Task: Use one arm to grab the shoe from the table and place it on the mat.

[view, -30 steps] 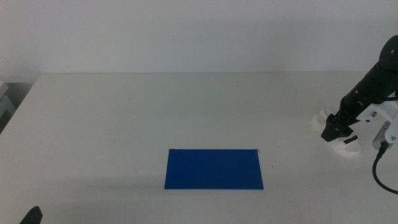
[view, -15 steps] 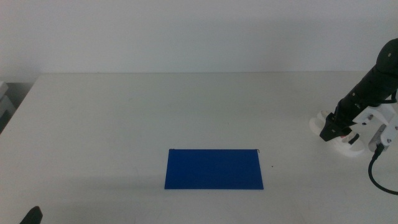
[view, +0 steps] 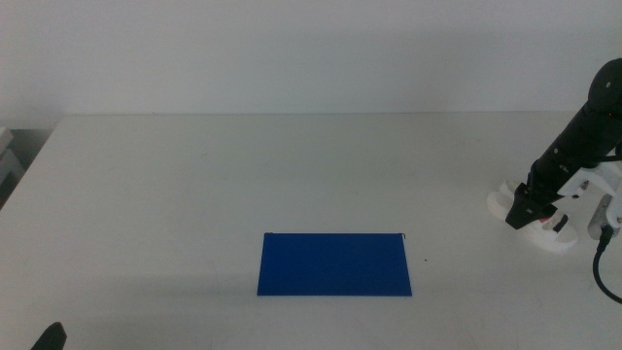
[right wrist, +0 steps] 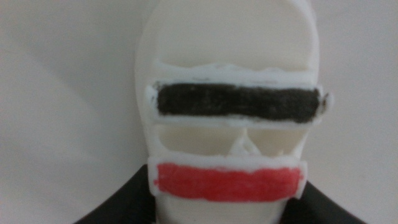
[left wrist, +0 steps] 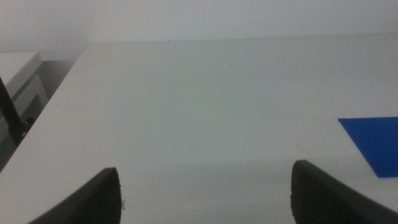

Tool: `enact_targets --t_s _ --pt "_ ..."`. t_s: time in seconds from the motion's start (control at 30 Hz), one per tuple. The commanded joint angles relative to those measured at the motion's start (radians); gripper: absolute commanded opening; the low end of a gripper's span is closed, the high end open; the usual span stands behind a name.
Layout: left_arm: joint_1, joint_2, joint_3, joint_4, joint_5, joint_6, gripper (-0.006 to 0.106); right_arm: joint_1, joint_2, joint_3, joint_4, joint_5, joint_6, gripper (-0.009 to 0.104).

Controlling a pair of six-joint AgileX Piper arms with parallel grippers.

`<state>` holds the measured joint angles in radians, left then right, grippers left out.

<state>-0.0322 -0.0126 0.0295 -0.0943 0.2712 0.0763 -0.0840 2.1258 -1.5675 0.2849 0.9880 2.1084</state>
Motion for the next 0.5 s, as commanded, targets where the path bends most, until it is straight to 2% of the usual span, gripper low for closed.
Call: enact_targets --t_s 0.0,0.07,0.13,0.33,0.47 --pt "-0.004 -0.013 0.007 -0.008 -0.080 -0.005 0.094 0.000 -0.061 -0.041 0.031 0.066 0.000 -0.004" --pt "-0.004 -0.013 0.007 -0.008 -0.080 -0.005 0.094 0.005 -0.061 -0.070 0.039 0.111 0.001 -0.004" --pt "-0.004 -0.013 0.007 -0.008 -0.080 -0.005 0.094 0.021 -0.061 -0.116 0.016 0.155 0.015 -0.004" --pt "-0.004 -0.013 0.007 -0.008 -0.080 -0.005 0.094 0.128 -0.060 -0.293 -0.151 0.275 0.036 -0.004" --pt "-0.004 -0.013 0.007 -0.008 -0.080 -0.005 0.094 0.210 -0.060 -0.354 -0.195 0.298 0.036 -0.004"
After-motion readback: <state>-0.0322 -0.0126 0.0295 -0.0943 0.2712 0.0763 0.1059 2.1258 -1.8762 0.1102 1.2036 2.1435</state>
